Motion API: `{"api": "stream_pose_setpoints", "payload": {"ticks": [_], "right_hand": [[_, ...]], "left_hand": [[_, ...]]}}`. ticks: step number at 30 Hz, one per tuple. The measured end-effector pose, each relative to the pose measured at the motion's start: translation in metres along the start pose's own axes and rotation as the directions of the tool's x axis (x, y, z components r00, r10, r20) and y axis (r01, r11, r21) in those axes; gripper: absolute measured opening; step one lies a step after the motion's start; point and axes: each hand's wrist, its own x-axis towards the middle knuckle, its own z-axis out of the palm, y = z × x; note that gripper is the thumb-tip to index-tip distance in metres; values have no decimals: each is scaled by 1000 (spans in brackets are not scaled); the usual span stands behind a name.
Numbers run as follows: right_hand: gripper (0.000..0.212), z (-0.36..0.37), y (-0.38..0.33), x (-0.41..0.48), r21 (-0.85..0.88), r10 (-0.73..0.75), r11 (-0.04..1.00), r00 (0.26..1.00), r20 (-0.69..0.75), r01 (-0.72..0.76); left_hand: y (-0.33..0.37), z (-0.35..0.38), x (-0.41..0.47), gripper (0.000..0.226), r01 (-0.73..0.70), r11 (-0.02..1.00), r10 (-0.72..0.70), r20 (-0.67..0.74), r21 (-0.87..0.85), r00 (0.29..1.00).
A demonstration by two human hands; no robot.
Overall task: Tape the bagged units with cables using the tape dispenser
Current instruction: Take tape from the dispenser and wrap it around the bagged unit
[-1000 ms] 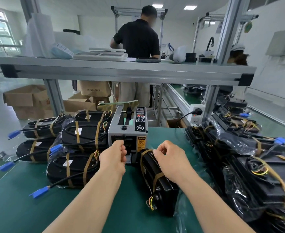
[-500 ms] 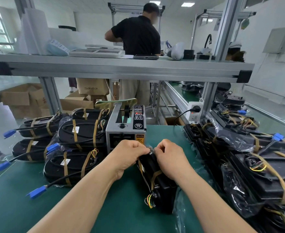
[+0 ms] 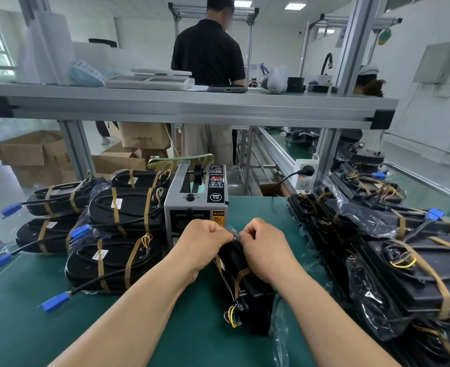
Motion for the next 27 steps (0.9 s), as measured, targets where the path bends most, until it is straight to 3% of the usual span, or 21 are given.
{"api": "stream_pose_setpoints", "payload": {"ticks": [27], "right_hand": [[17,-1,-1,0,-23,7,1000,1000,10,-7]], "left_hand": [[-7,2,3,22,-11,999,14,-83,37,996]]}}
